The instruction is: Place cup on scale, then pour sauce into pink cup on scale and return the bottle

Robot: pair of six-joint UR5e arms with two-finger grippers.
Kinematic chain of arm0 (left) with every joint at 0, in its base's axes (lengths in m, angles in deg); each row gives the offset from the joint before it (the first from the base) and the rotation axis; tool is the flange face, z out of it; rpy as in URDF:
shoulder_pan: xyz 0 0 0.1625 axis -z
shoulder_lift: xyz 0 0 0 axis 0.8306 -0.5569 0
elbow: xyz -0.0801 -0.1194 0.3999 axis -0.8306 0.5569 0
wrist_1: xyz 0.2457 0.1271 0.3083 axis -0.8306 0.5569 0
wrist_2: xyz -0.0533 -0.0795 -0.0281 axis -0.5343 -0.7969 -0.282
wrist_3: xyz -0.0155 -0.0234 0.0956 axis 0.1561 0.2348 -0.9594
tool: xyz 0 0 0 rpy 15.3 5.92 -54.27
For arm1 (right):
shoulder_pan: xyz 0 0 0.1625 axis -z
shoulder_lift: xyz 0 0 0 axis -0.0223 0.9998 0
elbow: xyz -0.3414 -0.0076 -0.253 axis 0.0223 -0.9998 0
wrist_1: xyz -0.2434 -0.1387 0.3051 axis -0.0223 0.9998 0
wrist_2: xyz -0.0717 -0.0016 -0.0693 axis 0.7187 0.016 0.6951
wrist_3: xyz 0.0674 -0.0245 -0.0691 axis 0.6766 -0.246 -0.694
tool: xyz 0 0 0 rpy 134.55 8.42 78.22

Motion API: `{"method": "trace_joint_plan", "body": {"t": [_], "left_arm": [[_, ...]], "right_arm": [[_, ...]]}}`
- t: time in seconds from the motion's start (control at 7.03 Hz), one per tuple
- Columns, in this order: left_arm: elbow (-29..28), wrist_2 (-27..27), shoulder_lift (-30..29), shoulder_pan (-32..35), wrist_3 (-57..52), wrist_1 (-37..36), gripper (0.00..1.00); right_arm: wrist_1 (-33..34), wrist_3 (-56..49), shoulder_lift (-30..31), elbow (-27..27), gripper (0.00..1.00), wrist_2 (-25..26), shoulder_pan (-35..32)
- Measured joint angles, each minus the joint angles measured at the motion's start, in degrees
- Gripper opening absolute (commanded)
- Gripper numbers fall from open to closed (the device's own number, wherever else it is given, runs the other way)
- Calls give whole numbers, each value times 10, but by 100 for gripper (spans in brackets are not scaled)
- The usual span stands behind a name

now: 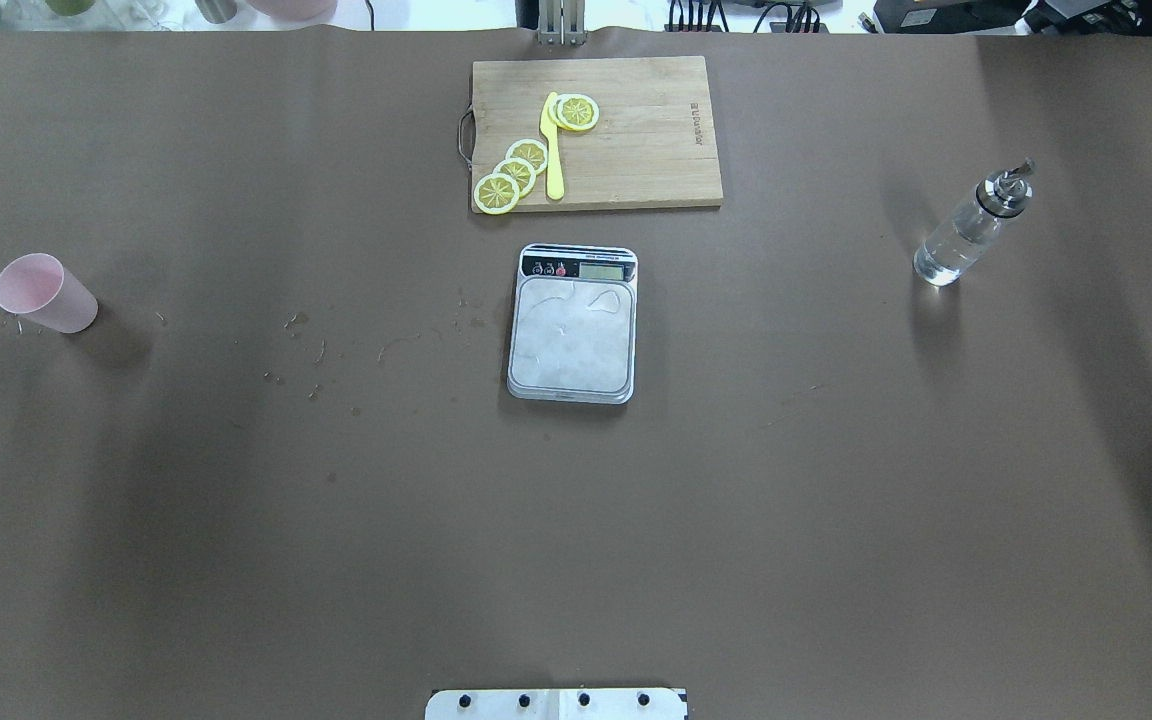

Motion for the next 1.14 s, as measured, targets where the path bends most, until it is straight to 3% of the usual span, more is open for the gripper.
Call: {"method": "trace_joint_plan", "body": {"t": [0.57,0.85,1.14], "left_arm": [[12,-1,-9,-3,7,-31,97],[9,0,-60,-11,8,-99,97],[-4,24,-117,-35,9,-165,97]], "right_arm": [[2,1,-5,-3,100,20,6],[5,1,-9,-3,100,24,13],[0,14,-4,-10,100,-5,13]]}}
